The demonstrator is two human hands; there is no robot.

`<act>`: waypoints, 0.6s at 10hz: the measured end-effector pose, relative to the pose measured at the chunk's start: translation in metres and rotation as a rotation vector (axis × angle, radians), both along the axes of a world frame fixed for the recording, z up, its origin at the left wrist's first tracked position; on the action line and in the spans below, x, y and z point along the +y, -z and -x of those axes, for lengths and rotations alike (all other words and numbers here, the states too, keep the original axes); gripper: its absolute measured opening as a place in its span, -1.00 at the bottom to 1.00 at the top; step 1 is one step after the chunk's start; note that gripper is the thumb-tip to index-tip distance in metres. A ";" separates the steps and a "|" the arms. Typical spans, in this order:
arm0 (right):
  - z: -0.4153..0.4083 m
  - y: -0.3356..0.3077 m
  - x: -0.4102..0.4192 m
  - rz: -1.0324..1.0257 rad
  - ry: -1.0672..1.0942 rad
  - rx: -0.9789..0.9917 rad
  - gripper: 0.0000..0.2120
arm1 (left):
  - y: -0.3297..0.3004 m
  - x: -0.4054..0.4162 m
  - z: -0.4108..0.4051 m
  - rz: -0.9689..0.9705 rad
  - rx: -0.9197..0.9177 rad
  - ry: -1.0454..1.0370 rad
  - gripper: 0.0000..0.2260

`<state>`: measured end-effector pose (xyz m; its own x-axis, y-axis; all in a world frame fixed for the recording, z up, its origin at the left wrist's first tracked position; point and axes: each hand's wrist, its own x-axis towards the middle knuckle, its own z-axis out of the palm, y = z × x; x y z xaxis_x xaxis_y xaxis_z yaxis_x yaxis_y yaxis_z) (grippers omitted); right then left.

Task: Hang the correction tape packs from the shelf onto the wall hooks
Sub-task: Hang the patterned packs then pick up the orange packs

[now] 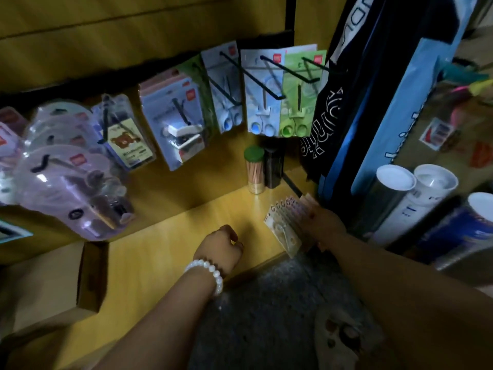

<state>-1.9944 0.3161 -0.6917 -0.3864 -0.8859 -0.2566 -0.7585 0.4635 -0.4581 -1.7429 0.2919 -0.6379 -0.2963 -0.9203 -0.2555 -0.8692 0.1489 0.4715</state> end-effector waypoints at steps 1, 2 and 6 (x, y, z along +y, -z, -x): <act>0.002 0.011 -0.002 0.087 0.043 -0.085 -0.35 | 0.016 -0.001 0.002 -0.045 -0.010 -0.008 -0.80; 0.032 0.094 -0.013 0.269 -0.054 -0.058 -0.34 | 0.031 -0.001 0.004 -0.090 -0.003 -0.007 -0.80; -0.029 0.074 -0.024 -0.153 0.149 0.249 -0.63 | 0.060 -0.005 0.000 -0.173 0.005 -0.030 -0.82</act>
<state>-1.9650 0.2918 -0.7655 -0.5767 -0.7733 -0.2636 -0.7570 0.6271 -0.1834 -1.7430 0.2865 -0.6983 -0.2706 -0.8713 -0.4094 -0.8697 0.0389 0.4921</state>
